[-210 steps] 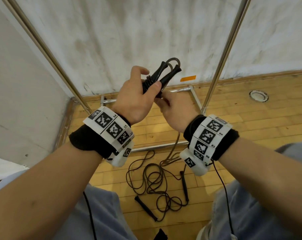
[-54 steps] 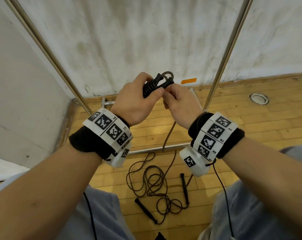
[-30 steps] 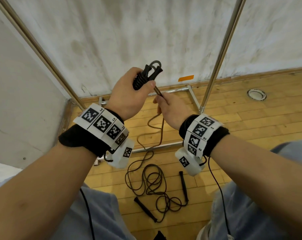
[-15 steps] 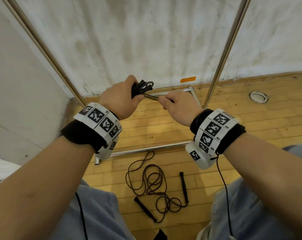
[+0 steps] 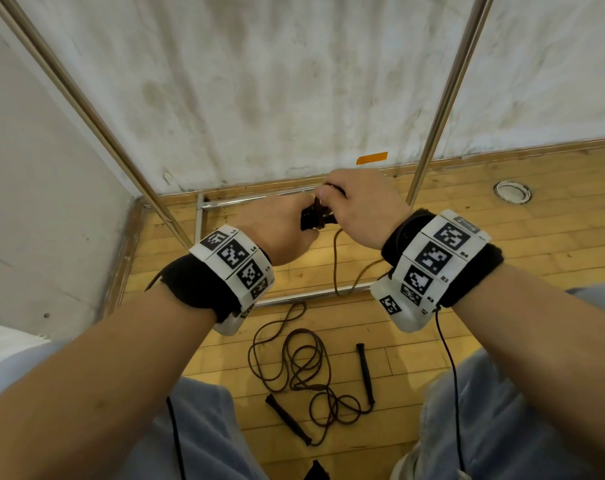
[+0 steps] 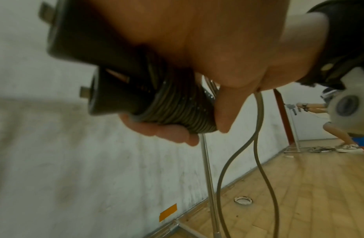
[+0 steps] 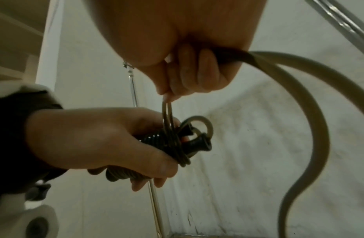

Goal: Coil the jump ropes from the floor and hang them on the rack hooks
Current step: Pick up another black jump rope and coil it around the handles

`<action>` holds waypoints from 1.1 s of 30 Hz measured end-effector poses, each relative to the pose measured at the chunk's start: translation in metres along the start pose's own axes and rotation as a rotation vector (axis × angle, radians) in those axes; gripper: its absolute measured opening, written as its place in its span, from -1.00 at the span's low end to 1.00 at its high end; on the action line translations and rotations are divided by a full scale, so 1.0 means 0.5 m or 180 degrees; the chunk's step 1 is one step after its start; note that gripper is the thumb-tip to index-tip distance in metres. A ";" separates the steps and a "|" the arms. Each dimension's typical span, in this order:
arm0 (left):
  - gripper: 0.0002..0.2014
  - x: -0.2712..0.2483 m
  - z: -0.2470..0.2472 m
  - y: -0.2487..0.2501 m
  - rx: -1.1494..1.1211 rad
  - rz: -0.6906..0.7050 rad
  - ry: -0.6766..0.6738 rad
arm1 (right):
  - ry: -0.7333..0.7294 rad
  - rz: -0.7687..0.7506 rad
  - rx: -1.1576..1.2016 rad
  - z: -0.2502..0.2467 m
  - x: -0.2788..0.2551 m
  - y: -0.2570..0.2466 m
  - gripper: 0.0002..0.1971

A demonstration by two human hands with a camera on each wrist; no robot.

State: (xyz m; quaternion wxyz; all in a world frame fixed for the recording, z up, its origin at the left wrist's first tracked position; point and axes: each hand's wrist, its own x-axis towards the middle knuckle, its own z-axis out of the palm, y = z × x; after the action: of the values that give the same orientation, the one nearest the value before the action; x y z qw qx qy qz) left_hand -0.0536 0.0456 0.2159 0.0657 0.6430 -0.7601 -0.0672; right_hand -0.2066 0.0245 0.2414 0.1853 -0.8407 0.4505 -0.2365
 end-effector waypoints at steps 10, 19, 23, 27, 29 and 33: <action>-0.82 -0.023 -0.021 0.023 -0.0586 0.0335 0.0318 | 0.0199 0.0611 0.1056 -0.019 0.017 0.016 -0.64; -0.77 -0.040 -0.054 0.029 -0.1603 0.0281 0.0679 | 0.0185 0.0801 0.2753 -0.002 0.018 0.020 -0.73; -0.78 -0.034 -0.061 0.022 -0.1527 -0.0016 0.0858 | 0.0371 0.0969 0.2719 0.030 0.011 0.009 -0.53; -0.74 -0.028 -0.069 0.007 -0.1477 -0.0214 0.0989 | 0.0680 0.0274 0.1355 0.044 -0.002 0.000 -0.60; -0.70 -0.027 -0.072 0.001 -0.1411 -0.0275 0.1012 | 0.0709 0.0109 0.1247 0.045 -0.004 0.001 -0.69; -0.72 -0.025 -0.072 -0.005 -0.1422 -0.0257 0.1012 | 0.0341 0.0088 0.0786 0.044 -0.006 0.012 -0.82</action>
State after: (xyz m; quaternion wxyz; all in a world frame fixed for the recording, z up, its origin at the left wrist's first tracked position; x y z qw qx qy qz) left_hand -0.0422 0.0568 0.2505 0.3216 0.6448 -0.6804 -0.1339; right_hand -0.1998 0.0259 0.2195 0.2664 -0.7914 0.4388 -0.3321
